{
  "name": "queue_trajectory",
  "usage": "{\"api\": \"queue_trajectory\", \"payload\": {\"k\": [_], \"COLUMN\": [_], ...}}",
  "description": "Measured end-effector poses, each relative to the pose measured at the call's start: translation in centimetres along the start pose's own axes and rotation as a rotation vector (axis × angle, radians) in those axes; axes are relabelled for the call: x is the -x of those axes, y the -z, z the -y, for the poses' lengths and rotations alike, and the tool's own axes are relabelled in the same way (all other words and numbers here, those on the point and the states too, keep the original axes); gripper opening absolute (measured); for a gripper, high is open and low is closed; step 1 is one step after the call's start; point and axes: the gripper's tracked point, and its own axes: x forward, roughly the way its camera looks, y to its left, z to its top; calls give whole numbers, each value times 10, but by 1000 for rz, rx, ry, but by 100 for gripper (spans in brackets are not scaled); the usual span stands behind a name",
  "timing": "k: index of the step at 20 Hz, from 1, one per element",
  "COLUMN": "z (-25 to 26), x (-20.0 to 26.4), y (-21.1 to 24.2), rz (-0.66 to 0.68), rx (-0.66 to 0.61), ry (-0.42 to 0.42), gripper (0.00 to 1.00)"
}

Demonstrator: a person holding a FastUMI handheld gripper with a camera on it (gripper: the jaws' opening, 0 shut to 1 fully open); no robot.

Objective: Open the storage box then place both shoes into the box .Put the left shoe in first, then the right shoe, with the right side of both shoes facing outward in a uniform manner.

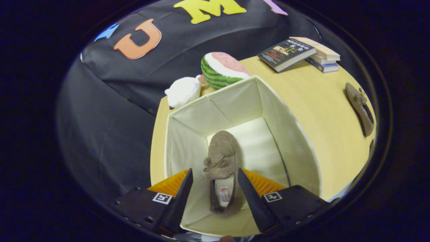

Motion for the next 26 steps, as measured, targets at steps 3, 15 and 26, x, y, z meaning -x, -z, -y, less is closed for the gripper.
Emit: {"api": "queue_trajectory", "payload": {"k": [3,15,26], "z": [-1,84,333], "x": [19,156,222], "y": [-14,-95,-133], "rz": [65,379,421], "rx": [76,265,194], "ry": [-2,67,272], "gripper": [89,95,95]}}
